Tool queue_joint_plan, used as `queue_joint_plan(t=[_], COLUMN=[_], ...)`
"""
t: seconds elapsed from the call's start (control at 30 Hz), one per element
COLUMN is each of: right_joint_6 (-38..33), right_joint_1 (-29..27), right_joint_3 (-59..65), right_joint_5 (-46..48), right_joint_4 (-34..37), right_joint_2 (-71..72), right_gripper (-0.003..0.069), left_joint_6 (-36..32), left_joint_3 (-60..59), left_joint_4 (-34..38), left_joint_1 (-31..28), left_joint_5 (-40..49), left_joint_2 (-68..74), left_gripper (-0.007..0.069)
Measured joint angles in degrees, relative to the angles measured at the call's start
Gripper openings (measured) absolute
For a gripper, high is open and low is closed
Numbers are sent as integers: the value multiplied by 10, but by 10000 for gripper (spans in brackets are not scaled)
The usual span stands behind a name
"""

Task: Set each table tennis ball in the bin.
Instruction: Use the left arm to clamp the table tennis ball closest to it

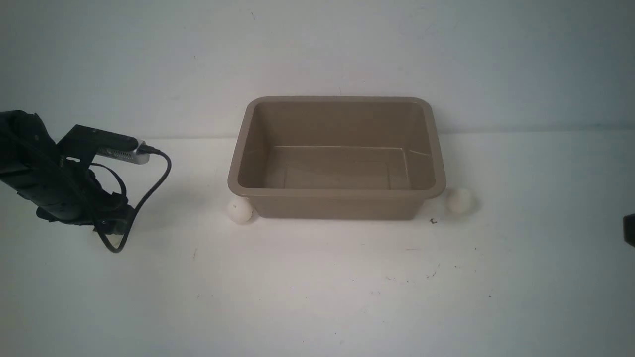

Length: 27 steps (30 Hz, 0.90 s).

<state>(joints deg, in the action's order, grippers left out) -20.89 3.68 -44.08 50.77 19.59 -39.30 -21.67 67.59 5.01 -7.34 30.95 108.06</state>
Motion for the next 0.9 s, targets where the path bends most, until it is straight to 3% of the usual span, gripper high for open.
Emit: queue_joint_plan(t=[0.37,0.5,0.57,0.73,0.9], right_joint_6=[-1,-1,-1,-1,-1], right_joint_1=[0,0,0,0,0], right_joint_3=[0,0,0,0,0], right_joint_5=[0,0,0,0,0], right_joint_4=[0,0,0,1,2], right_joint_2=[0,0,0,0,0], right_gripper=[429,429,429,429,429], left_joint_6=[4,4,4,-7,-42], left_joint_3=[0,0,0,2,59], left_joint_4=[0,-1,-2,2,27], left_joint_1=[0,0,0,11,61], left_joint_5=[-13,-22,-30,-26,-14], left_joint_2=[38,40,40,31,-14], left_gripper=[499,424,344,353,353])
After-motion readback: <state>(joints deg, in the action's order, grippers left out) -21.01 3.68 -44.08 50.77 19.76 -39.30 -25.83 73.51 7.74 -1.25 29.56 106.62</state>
